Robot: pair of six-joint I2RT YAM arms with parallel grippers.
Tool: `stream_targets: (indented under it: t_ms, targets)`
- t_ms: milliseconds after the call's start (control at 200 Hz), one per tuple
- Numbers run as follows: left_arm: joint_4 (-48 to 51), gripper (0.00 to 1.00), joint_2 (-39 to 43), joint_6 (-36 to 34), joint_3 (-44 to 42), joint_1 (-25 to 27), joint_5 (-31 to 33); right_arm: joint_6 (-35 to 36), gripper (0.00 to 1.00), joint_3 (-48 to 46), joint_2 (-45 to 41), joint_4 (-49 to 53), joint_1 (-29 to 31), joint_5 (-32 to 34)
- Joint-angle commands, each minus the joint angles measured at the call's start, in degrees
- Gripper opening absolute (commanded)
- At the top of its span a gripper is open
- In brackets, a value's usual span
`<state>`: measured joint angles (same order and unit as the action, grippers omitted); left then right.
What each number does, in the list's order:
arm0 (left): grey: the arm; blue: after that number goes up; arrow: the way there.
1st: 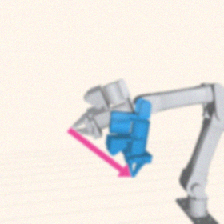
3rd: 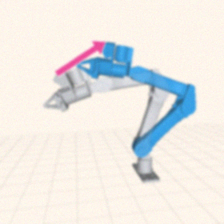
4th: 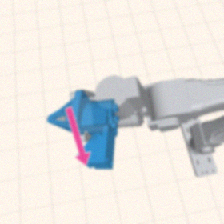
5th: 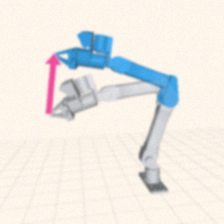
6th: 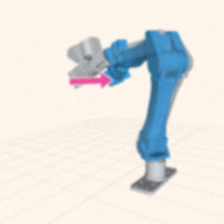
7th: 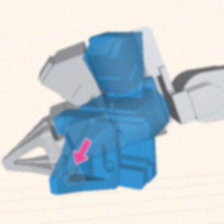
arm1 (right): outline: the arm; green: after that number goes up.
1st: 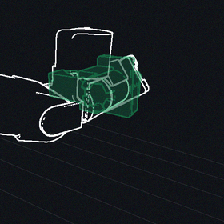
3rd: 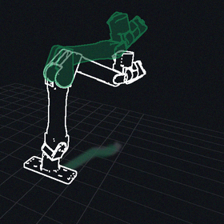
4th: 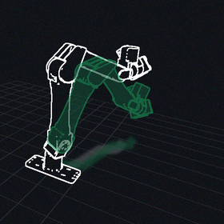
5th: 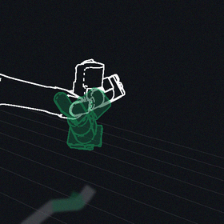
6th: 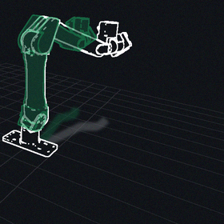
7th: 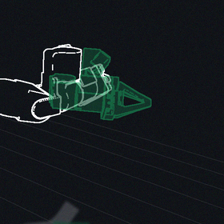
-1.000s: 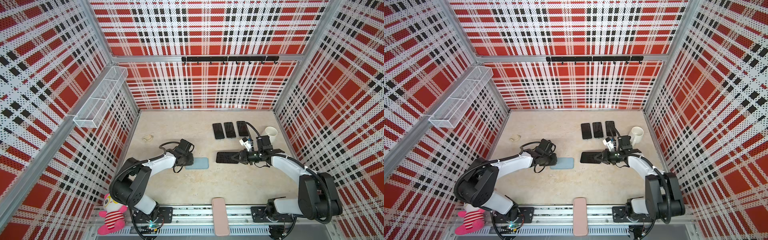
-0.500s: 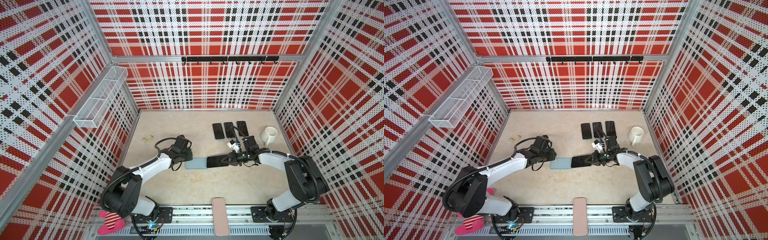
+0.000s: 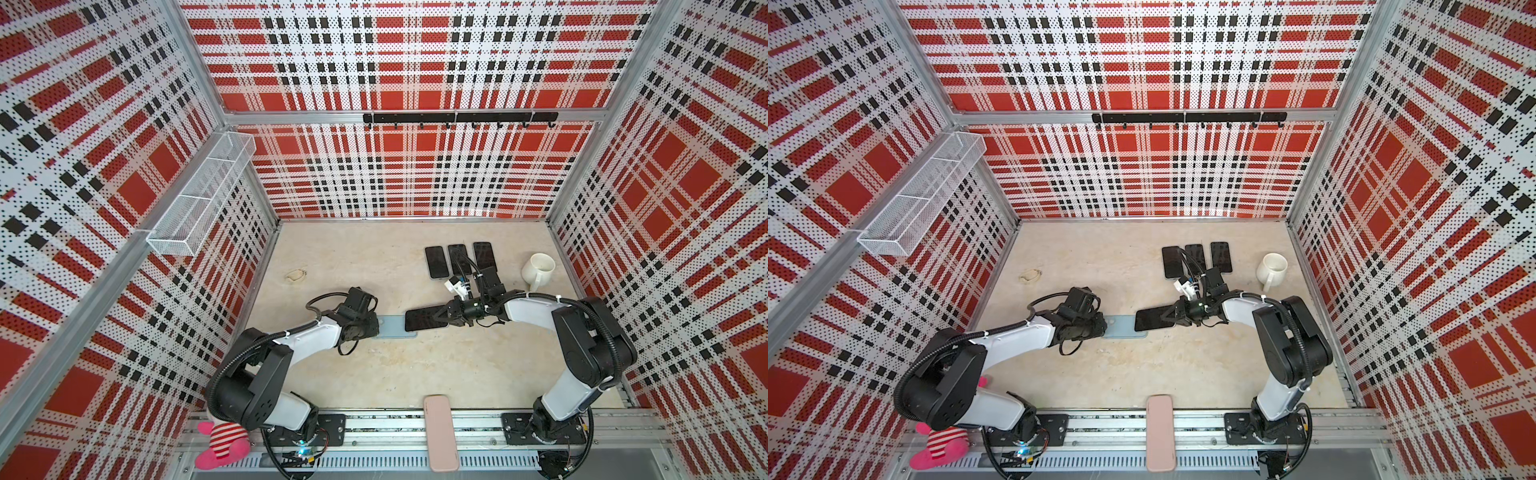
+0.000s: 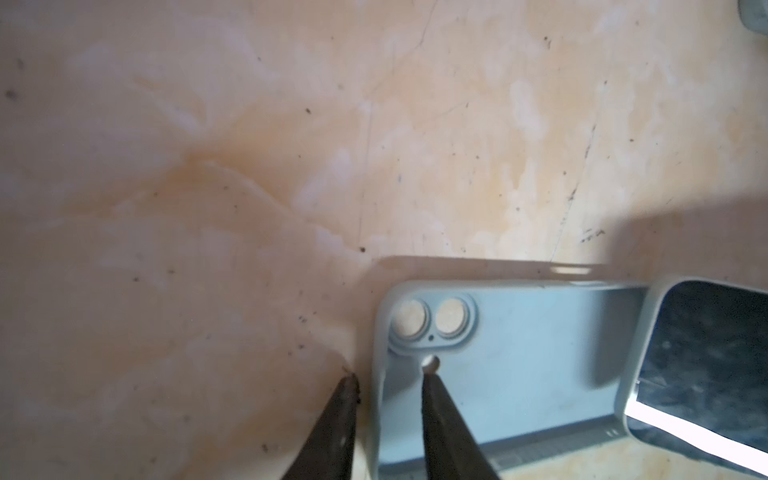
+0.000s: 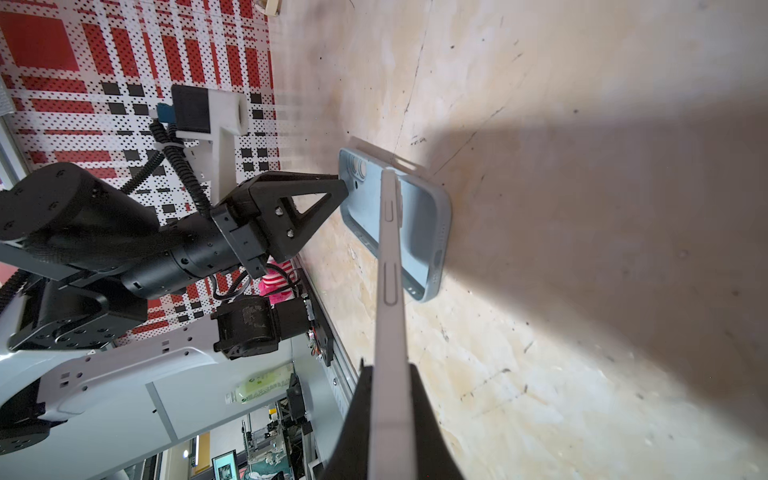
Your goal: Put the phone into the phone case
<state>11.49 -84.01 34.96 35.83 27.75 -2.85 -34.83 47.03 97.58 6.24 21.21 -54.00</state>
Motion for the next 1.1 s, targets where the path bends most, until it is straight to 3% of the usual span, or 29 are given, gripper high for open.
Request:
stream_targets:
  t_ms: [0,210,381,451,621,751,917,1097]
  targets:
    - [-2.3,0.26,-1.1,2.0,0.2,0.6,-1.5,2.6,0.00,1.0,1.3,1.2,-0.1,-0.4]
    - [-6.6,0.20,-1.6,7.0,-1.3,2.7,-1.7,7.9,0.00,2.6,1.2,8.3,-2.2,1.7]
    - [-8.5,0.21,-1.9,9.4,-0.5,5.1,-0.5,9.5,0.00,3.5,2.5,11.1,-2.4,3.0]
    - [-8.7,0.26,-1.9,9.3,-0.3,5.7,0.4,9.4,0.00,3.7,3.2,10.8,-2.4,2.7]
    - [-10.5,0.49,-3.0,8.0,0.1,5.8,1.2,9.9,0.00,4.7,4.2,12.0,-2.4,2.3]
    - [-12.4,0.50,-5.2,7.8,1.8,6.8,0.5,10.5,0.00,5.0,4.3,14.3,-2.3,3.0]
    - [-6.9,0.49,-9.1,5.9,7.5,6.8,0.3,8.7,0.00,3.3,2.9,14.6,-2.1,3.3]
    - [-10.0,0.49,-11.6,4.9,6.8,7.4,-2.1,9.2,0.00,3.1,3.1,15.9,-2.0,4.1]
